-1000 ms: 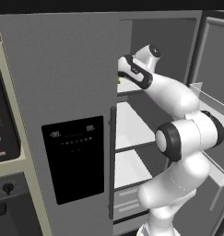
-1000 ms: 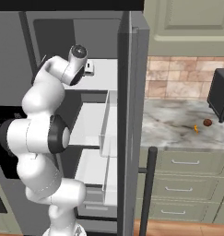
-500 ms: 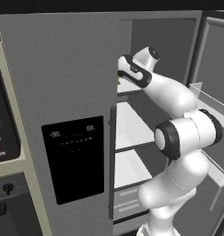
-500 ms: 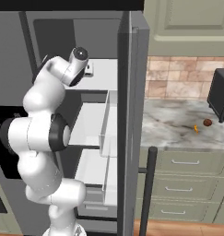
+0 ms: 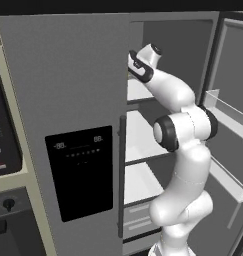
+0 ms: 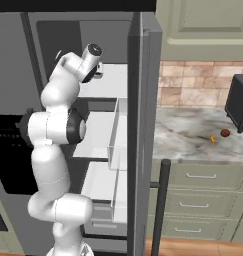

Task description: Open the fridge, remove the pear, broccoli, and shrimp, and place them on any counter.

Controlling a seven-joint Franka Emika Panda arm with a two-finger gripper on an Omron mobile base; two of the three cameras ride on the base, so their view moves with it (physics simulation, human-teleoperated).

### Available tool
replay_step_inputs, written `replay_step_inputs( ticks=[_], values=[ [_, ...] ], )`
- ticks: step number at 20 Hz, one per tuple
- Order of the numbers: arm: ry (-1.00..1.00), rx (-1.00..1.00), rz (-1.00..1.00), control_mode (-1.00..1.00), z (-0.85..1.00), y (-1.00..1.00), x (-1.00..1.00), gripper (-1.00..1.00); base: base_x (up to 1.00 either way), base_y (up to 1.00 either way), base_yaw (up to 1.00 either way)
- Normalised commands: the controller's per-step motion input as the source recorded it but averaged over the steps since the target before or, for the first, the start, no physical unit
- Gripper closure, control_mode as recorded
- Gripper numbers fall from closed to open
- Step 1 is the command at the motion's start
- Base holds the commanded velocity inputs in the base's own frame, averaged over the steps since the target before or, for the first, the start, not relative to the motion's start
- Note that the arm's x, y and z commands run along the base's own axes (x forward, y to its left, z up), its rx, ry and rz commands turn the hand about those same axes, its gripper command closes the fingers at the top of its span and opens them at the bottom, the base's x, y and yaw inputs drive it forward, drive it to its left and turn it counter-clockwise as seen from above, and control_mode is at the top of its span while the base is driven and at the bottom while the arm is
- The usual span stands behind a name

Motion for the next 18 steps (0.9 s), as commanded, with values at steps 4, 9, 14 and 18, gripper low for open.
replay_step_inputs(
  ticks=[4,9,14,18],
  values=[
    [-0.11,0.0,0.07,-1.0,-0.02,0.22,-0.32,1.0,0.0,0.0,0.0],
    [-0.39,-0.02,-0.02,-1.0,0.05,0.0,-0.99,1.0,0.0,0.0,0.0],
    [-0.28,0.0,-0.13,-1.0,-0.19,-0.09,-1.0,1.0,0.0,0.0,0.0],
    [-0.08,0.0,-0.17,-1.0,0.35,-0.25,-1.0,1.0,0.0,0.0,0.0]
  ],
)
